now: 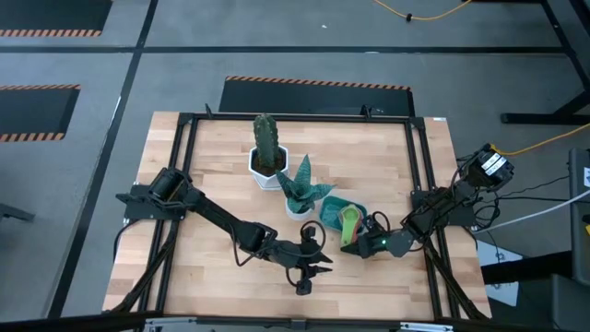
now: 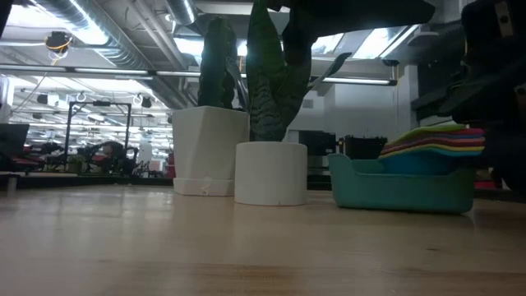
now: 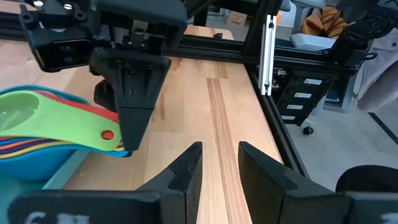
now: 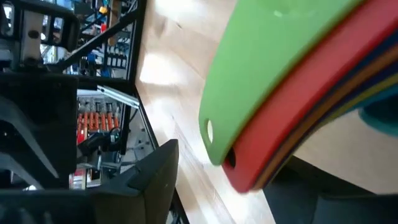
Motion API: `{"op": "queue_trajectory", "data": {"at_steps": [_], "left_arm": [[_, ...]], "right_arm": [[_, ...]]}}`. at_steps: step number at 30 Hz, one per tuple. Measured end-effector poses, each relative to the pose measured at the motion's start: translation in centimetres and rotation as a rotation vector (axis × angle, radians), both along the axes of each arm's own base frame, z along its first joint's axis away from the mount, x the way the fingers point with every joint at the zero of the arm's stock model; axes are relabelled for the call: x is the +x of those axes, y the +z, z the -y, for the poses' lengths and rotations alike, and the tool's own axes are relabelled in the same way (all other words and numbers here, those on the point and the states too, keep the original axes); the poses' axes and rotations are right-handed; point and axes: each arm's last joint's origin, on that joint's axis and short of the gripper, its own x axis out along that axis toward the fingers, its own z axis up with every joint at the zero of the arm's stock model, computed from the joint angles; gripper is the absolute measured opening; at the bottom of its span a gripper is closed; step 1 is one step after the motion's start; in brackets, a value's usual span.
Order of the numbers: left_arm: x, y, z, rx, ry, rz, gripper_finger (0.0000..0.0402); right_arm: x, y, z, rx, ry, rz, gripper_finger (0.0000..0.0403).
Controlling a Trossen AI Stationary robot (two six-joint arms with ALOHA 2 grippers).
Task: Nest measuring cups in basket
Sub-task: Put the nested measuring cups into the green bin
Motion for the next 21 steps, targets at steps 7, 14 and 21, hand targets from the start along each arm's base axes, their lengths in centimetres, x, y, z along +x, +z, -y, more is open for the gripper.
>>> {"op": "queue_trajectory", "data": {"at_steps": [7, 14, 21], "left_arm": [[0.0, 0.0, 0.0, 0.001, 0.004, 0.000, 0.0096], [0.0, 0.0, 0.0, 0.003, 0.011, 0.002, 0.0096], [0.0, 0.0, 0.0, 0.003, 0.011, 0.002, 0.0096]], "right_arm": [[-0.6, 0.3, -1.1, 0.046, 0.102, 0.011, 0.0215], [-1.2, 0.3, -1.8, 0.052, 0.156, 0.003, 0.0214], [-1.5, -0.3, -1.9, 0.058, 0.244, -0.078, 0.0214]]}}
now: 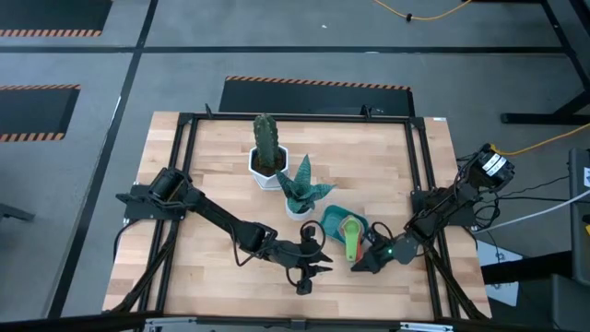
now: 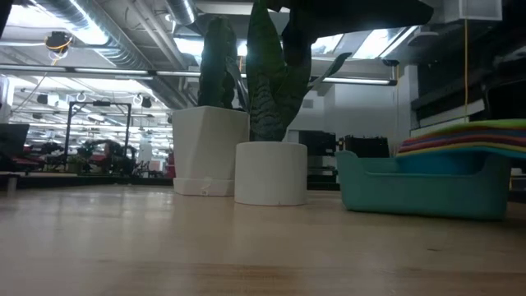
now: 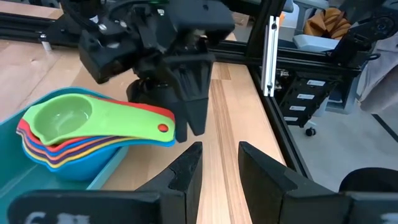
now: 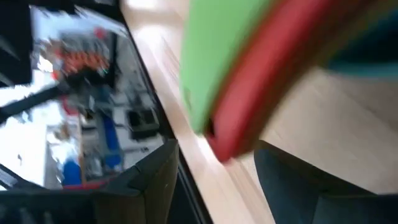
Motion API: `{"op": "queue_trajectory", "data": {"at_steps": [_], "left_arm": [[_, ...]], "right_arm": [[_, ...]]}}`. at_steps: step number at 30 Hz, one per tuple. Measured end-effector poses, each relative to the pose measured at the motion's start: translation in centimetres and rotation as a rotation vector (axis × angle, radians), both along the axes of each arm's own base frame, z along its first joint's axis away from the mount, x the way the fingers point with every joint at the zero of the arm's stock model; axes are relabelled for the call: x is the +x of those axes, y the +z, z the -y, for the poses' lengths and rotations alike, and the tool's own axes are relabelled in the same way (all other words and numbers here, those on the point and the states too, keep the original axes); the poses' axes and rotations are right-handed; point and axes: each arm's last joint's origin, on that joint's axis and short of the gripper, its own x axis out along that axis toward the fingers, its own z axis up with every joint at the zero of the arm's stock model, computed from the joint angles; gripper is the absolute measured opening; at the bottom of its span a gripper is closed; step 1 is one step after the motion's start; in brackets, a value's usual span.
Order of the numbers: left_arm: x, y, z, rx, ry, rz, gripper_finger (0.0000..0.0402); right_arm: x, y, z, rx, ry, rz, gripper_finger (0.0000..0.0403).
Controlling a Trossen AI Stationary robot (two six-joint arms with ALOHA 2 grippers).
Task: Nest measuring cups in basket
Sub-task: Put the nested measuring cups into the green bin
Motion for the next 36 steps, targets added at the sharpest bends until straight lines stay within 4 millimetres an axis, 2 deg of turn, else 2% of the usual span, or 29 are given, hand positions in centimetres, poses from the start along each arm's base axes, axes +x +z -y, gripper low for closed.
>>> {"op": "queue_trajectory", "data": {"at_steps": [12, 26, 36], "left_arm": [[0.0, 0.0, 0.0, 0.000, 0.000, 0.000, 0.0096], [0.0, 0.0, 0.0, 0.000, -0.001, 0.000, 0.0096], [0.0, 0.0, 0.0, 0.000, -0.001, 0.000, 0.0096]], "right_arm": [[-0.2, -0.1, -0.2, 0.019, 0.087, -0.046, 0.0214], [-0.4, -0.9, 0.8, -0.148, -0.100, -0.049, 0.0214], [-0.5, -0.8, 1.0, -0.155, -0.089, -0.065, 0.0214]]}}
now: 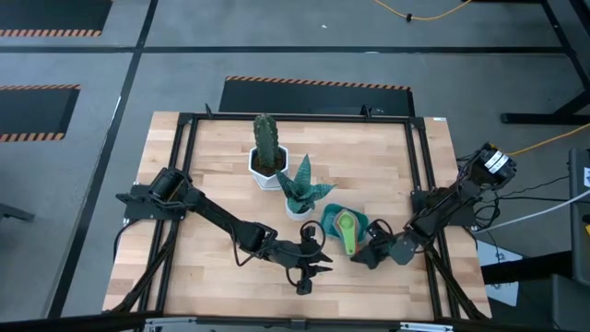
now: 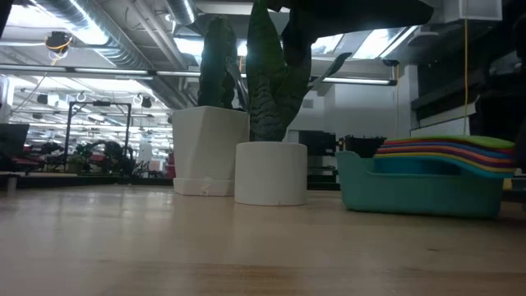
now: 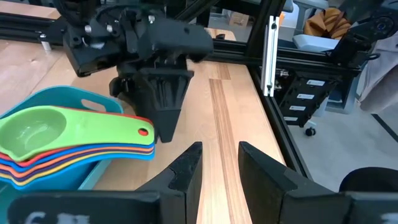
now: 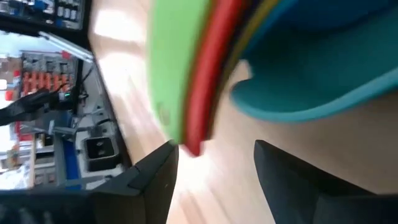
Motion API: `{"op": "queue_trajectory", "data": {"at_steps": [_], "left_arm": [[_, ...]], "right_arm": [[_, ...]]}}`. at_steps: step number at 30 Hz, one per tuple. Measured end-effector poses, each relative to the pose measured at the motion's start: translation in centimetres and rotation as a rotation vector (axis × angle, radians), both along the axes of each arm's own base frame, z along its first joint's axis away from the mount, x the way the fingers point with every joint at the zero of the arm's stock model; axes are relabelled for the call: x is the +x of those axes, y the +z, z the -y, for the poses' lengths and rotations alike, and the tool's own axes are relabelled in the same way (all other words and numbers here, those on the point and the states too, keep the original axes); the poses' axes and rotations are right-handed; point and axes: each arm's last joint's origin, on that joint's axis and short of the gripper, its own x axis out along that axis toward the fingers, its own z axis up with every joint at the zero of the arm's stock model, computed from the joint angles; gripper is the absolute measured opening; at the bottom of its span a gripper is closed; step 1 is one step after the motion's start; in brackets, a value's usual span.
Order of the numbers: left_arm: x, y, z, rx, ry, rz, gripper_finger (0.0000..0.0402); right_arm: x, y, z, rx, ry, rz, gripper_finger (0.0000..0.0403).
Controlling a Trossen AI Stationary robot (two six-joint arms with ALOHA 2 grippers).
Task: Nest measuring cups in basket
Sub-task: Put the nested measuring cups into the green bin, then return to Home Position
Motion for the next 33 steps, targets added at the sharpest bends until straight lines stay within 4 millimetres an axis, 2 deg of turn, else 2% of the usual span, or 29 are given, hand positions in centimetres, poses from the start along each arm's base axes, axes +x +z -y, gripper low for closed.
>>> {"op": "queue_trajectory", "data": {"at_steps": [4, 9, 16, 20, 23, 25, 28, 31, 33], "left_arm": [[0.0, 0.0, 0.0, 0.000, 0.000, 0.000, 0.0096], [0.0, 0.0, 0.0, 0.000, 0.000, 0.000, 0.0096], [0.1, 0.1, -0.1, 0.005, 0.011, 0.017, 0.0096], [0.7, 0.8, -1.1, 0.101, 0.045, 0.090, 0.0096], [0.9, 2.6, -2.2, 0.198, 0.053, 0.178, 0.0096], [0.5, 4.4, -3.2, 0.263, 0.087, 0.215, 0.0096], [-0.4, 7.4, -5.1, 0.352, 0.143, 0.235, 0.0096], [-2.3, 10.6, -7.0, 0.426, 0.177, 0.217, 0.0096], [-4.4, 12.5, -8.1, 0.451, 0.190, 0.196, 0.0096]], "right_arm": [[-0.2, 1.1, 0.1, 0.018, 0.035, 0.025, 0.0214], [-0.5, 3.5, 0.4, 0.019, 0.082, 0.118, 0.0214], [-1.6, 7.3, 1.4, -0.013, 0.169, 0.298, 0.0214], [-2.2, 9.5, 2.4, -0.103, 0.142, 0.446, 0.0214], [-2.6, 10.8, 3.2, -0.217, 0.078, 0.539, 0.0214], [-2.9, 11.4, 3.7, -0.319, 0.023, 0.582, 0.0214], [-3.2, 12.3, 4.5, -0.359, -0.016, 0.635, 0.0214], [-3.2, 13.2, 5.0, -0.403, 0.013, 0.700, 0.0214], [-3.1, 13.5, 5.4, -0.477, 0.013, 0.728, 0.0214]]}}
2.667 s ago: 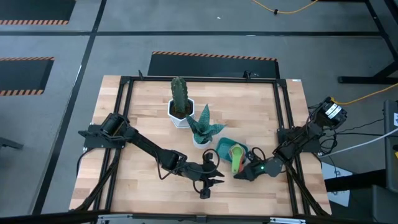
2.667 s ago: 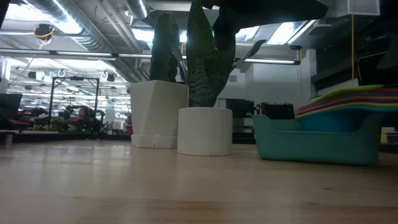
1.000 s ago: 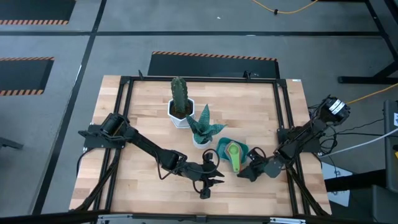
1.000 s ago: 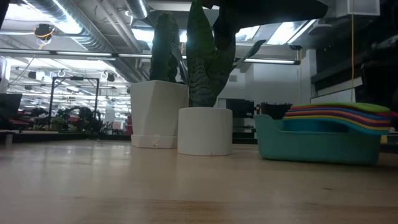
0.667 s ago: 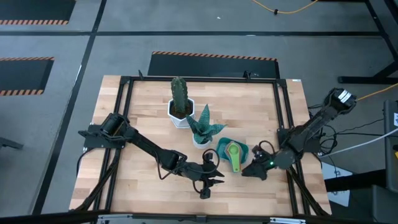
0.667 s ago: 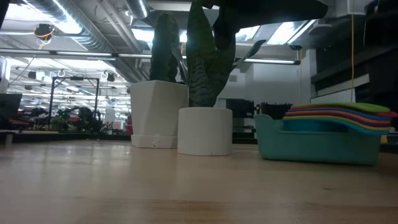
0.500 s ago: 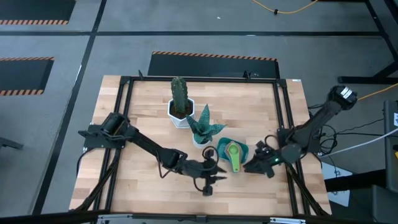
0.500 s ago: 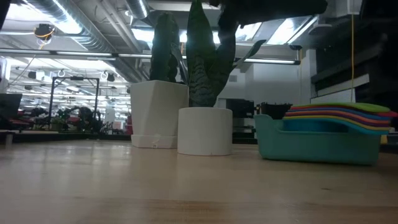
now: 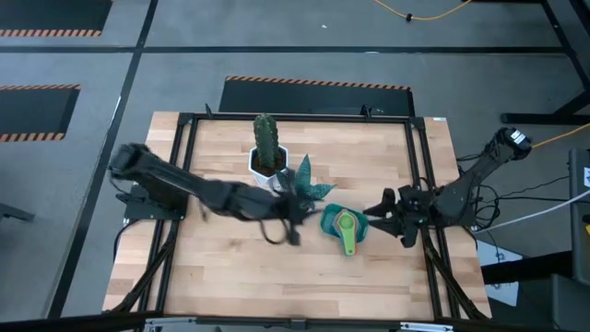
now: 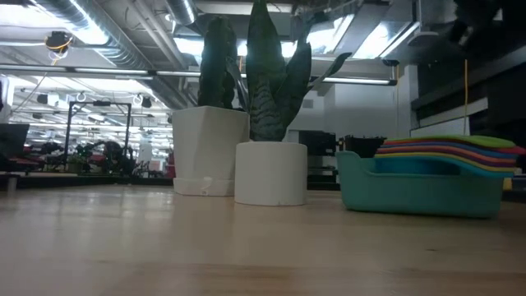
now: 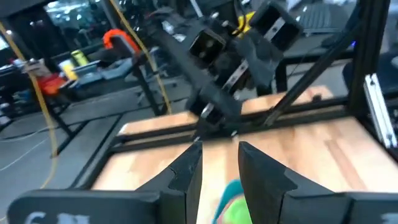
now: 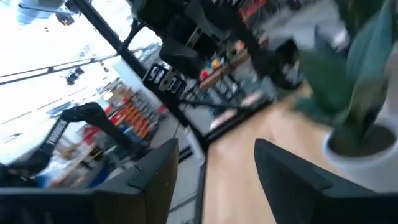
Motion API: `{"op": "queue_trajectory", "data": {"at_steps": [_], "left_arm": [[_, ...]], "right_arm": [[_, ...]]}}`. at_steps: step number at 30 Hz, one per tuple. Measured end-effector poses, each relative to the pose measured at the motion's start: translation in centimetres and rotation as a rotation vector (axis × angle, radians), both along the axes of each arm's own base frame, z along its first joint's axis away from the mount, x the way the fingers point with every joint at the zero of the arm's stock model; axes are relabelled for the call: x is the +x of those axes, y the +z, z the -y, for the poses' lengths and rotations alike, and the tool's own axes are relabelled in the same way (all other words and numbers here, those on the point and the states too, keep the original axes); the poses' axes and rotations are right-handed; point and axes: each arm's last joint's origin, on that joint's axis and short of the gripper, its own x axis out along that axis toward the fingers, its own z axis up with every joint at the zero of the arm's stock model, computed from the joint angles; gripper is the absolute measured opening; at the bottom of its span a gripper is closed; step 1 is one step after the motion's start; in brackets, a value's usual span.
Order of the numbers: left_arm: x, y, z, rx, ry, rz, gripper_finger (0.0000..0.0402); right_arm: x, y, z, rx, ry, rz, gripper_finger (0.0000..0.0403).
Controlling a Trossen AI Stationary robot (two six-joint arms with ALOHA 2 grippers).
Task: Nest measuring cups in basket
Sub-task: Return to Home Position
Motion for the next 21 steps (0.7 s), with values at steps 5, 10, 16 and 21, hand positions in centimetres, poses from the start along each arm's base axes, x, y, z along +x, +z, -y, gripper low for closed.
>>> {"op": "queue_trajectory", "data": {"at_steps": [5, 10, 16, 21], "left_arm": [[-6.5, 2.7, -2.3, 0.011, 0.054, 0.002, 0.0096], [-13.7, 1.3, -4.5, -0.002, 0.057, 0.041, 0.0096], [-20.3, -3.1, -6.5, -0.068, 0.065, 0.081, 0.0096], [-24.0, -5.4, -7.7, -0.089, 0.062, 0.162, 0.0096]], "right_arm": [[0.8, 0.5, 1.1, -0.120, -0.042, 0.056, 0.0214], [1.8, 0.4, 2.5, -0.153, -0.036, 0.058, 0.0214], [2.4, 0.5, 4.3, -0.239, -0.038, 0.076, 0.0214], [1.7, 1.3, 5.5, -0.313, -0.101, 0.128, 0.0214]]}}
